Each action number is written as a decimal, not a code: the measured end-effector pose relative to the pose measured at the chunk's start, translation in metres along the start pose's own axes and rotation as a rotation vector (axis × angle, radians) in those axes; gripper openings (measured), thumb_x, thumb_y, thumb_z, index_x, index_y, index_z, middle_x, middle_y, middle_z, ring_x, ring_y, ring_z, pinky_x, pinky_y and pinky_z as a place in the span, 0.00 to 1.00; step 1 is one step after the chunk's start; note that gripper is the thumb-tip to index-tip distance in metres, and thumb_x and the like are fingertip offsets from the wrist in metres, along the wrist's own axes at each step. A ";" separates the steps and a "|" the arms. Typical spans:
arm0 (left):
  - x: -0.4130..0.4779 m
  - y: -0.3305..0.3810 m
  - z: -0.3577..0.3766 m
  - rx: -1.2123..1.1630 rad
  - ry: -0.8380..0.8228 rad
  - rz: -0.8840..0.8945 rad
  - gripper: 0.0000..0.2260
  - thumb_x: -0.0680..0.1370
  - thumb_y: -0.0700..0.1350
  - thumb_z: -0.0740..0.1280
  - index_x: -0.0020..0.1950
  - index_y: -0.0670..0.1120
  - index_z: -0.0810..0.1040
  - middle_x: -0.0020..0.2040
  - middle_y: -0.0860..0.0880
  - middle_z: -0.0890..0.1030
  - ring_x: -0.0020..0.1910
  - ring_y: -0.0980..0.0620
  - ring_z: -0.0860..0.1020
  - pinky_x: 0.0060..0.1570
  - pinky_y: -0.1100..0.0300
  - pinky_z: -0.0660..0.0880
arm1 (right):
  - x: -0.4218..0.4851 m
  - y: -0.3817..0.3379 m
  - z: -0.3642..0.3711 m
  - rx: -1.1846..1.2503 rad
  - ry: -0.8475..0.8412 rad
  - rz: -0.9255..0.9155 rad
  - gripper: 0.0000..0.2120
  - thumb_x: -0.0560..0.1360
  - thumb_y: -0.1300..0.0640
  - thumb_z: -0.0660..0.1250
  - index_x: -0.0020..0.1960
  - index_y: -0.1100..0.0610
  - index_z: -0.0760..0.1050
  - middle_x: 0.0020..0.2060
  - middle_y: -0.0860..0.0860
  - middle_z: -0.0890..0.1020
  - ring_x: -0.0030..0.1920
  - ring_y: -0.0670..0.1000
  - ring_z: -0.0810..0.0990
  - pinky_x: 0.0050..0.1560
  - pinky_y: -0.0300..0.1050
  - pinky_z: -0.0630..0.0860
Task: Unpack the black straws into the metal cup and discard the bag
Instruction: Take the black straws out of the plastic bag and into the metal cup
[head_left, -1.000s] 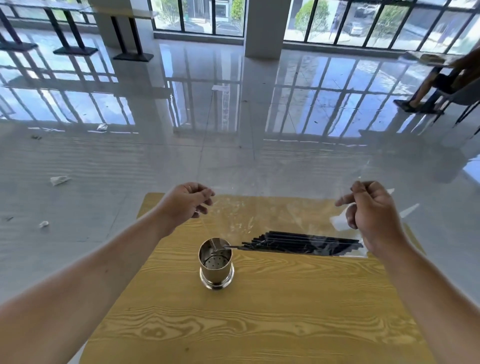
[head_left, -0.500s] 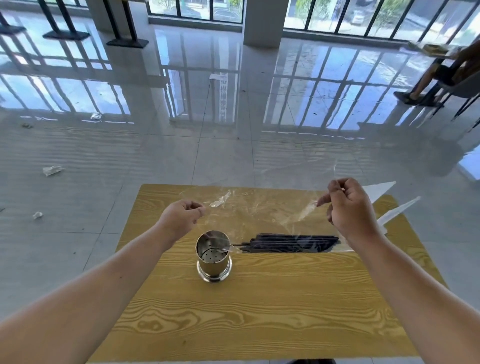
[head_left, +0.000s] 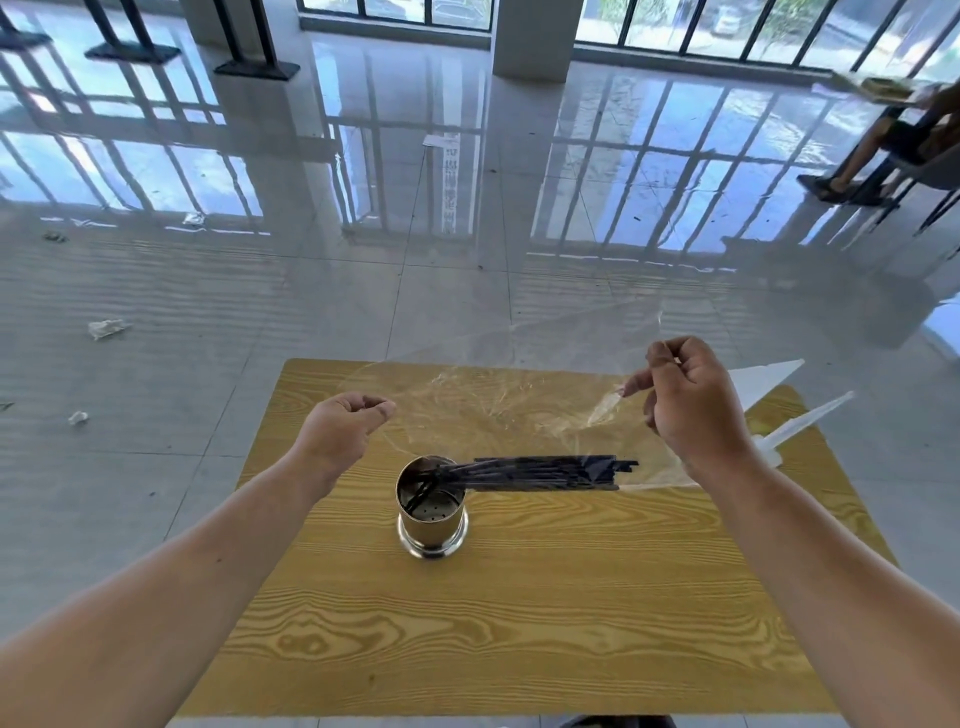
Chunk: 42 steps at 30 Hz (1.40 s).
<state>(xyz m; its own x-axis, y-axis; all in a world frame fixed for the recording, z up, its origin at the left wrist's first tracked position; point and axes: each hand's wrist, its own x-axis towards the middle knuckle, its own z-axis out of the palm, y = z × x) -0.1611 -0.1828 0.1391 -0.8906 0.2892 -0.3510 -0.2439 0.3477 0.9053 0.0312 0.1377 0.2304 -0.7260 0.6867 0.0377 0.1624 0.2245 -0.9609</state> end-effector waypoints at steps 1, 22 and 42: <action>0.000 0.000 -0.001 0.007 0.002 0.001 0.07 0.80 0.50 0.75 0.51 0.46 0.87 0.34 0.54 0.78 0.30 0.55 0.69 0.33 0.61 0.72 | 0.001 -0.001 0.000 -0.010 -0.005 -0.006 0.09 0.89 0.52 0.60 0.51 0.52 0.73 0.36 0.52 0.88 0.24 0.51 0.67 0.27 0.46 0.65; 0.002 -0.010 -0.012 0.071 -0.029 -0.090 0.07 0.81 0.50 0.74 0.53 0.49 0.88 0.45 0.49 0.82 0.37 0.54 0.75 0.52 0.50 0.76 | 0.007 -0.048 0.023 -0.209 -0.121 -0.123 0.10 0.88 0.51 0.61 0.48 0.50 0.71 0.37 0.50 0.89 0.26 0.56 0.71 0.33 0.53 0.71; -0.002 -0.033 -0.012 0.035 -0.007 -0.160 0.08 0.83 0.47 0.71 0.55 0.45 0.86 0.46 0.49 0.80 0.41 0.51 0.76 0.39 0.57 0.76 | 0.011 -0.090 0.062 -0.407 -0.175 -0.258 0.10 0.88 0.50 0.61 0.48 0.49 0.72 0.36 0.49 0.88 0.24 0.37 0.75 0.30 0.41 0.64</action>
<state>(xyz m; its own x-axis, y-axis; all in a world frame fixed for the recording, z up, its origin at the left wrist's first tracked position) -0.1562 -0.2057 0.1127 -0.8387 0.2341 -0.4918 -0.3686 0.4208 0.8289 -0.0330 0.0821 0.3008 -0.8721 0.4553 0.1794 0.1852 0.6464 -0.7402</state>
